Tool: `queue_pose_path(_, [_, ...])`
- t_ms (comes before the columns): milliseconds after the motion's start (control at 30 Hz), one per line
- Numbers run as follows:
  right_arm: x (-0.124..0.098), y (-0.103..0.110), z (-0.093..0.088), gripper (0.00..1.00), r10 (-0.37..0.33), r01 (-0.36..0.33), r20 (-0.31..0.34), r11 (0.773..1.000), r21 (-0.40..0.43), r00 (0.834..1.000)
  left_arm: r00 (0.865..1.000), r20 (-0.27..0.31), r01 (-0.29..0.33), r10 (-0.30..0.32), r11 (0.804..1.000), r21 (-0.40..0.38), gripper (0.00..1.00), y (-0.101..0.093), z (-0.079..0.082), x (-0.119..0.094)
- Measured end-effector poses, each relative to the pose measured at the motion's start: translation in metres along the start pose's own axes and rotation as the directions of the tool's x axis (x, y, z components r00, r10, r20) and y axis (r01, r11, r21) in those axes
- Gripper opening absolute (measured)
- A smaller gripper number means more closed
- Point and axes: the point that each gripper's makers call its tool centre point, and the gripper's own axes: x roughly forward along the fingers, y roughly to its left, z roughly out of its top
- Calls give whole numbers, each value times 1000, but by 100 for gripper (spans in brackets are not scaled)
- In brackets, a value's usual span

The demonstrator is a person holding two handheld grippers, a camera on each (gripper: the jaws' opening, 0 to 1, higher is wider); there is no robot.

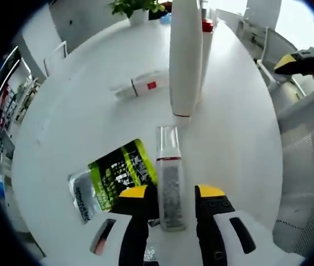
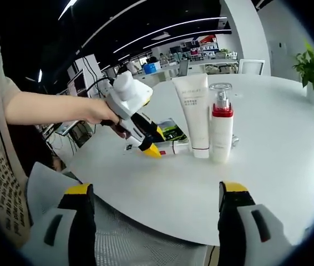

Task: Arrange the skincare products in the storage area until every visible bottle or jar stands upright without overlapping.

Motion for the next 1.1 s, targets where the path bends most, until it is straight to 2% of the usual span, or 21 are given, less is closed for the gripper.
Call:
queue_pose_path(167, [0, -1, 0, 93, -2, 2, 2, 1000, 3, 1000, 1000, -23, -1, 2, 1000, 22, 19, 1, -2, 5])
queue_pose_path(433, [0, -1, 0, 93, 1, -1, 2, 1000, 4, 1000, 999, -50, -1, 1, 1000, 0, 17, 0, -7, 9])
queue_pose_path(567, [1, -1, 0, 92, 2, -2, 2, 1000, 6, 1000, 999, -43, -1, -2, 998, -64, 17, 2, -7, 9])
queue_pose_path(600, [1, -1, 0, 92, 2, -2, 2, 1000, 7, 1000, 998, -55, 11, -19, 992, -129, 16, -1, -10, 7])
queue_pose_path(667, [1, -1, 0, 92, 3, -3, 4, 1000, 11, 1000, 998, -38, 44, -53, 976, -215, 16, -5, -11, 6])
queue_pose_path(700, [1, -1, 1, 92, 4, -4, 6, 1000, 15, 1000, 997, -17, 67, -74, 960, -270, 16, -8, -11, 4])
queue_pose_path(800, [0, -1, 2, 92, 7, -7, 12, 1000, 24, 1000, 996, 1, 80, -84, 954, -288, 16, -10, -14, -2])
queue_pose_path(900, [0, 0, 3, 92, 13, -13, 17, 999, 31, 1000, 994, 47, 105, -94, 936, -336, 16, -17, -13, -11])
queue_pose_path(1100, [0, 3, 5, 91, 40, -41, 26, 998, 44, 999, 990, 110, 125, -90, 920, -371, 16, -27, -11, -29])
